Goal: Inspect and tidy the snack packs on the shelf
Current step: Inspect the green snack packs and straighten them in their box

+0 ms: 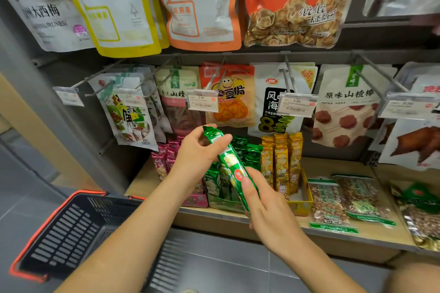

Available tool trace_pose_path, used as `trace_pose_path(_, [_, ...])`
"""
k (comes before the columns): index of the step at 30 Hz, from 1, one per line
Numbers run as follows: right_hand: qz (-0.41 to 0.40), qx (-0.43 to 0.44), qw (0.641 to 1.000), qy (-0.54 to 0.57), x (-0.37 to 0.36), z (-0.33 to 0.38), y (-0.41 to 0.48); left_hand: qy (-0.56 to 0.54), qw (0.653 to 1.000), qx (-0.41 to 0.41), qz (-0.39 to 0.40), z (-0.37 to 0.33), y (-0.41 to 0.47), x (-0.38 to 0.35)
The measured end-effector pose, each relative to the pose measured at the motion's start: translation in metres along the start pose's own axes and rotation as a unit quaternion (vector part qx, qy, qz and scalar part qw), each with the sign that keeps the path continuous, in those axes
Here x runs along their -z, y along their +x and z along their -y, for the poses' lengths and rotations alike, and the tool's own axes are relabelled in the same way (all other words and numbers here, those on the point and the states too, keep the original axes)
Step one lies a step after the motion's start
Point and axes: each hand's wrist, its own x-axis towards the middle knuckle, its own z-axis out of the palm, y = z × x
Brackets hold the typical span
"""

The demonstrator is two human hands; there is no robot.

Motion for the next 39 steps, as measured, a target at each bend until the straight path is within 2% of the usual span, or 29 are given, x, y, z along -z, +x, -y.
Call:
trace_pose_path(6, [-0.018, 0.006, 1.0, 0.001, 0.002, 0.005, 0.003, -0.165, 0.983, 0.074, 0.025, -0.006, -0.009, -0.013])
trace_pose_path(12, [0.054, -0.057, 0.994, 0.072, 0.016, 0.008, 0.012, -0.136, 0.979, 0.128, 0.084, -0.002, -0.028, -0.026])
trace_pose_path(13, [0.069, -0.056, 0.993, 0.081, 0.019, 0.01, 0.015, -0.111, 0.983, 0.121, 0.079, -0.001, -0.031, -0.026])
trace_pose_path(15, [0.082, -0.056, 0.991, 0.089, 0.023, 0.014, 0.017, 0.009, 0.995, 0.069, 0.072, 0.004, -0.036, -0.024])
trace_pose_path(17, [0.055, -0.052, 0.99, 0.116, 0.03, 0.018, 0.021, 0.131, 0.987, 0.015, 0.092, 0.007, -0.047, -0.025])
trace_pose_path(19, [0.01, -0.039, 0.985, 0.169, 0.036, 0.021, 0.022, 0.186, 0.976, -0.001, 0.112, 0.007, -0.059, -0.03])
trace_pose_path(21, [-0.025, -0.04, 0.978, 0.203, 0.039, 0.021, 0.019, 0.19, 0.975, -0.008, 0.114, 0.006, -0.064, -0.035])
trace_pose_path(24, [-0.094, -0.053, 0.945, 0.307, 0.04, 0.022, 0.017, 0.162, 0.979, -0.011, 0.121, 0.004, -0.064, -0.039])
trace_pose_path(29, [-0.198, -0.066, 0.852, 0.479, 0.064, 0.019, 0.023, 0.181, 0.968, 0.018, 0.171, 0.011, -0.069, -0.031])
trace_pose_path(32, [-0.244, -0.085, 0.817, 0.515, 0.072, 0.015, 0.025, 0.198, 0.962, 0.013, 0.187, 0.011, -0.07, -0.024])
trace_pose_path(39, [-0.284, -0.121, 0.766, 0.563, 0.077, 0.007, 0.027, 0.188, 0.966, 0.018, 0.174, 0.002, -0.066, -0.005])
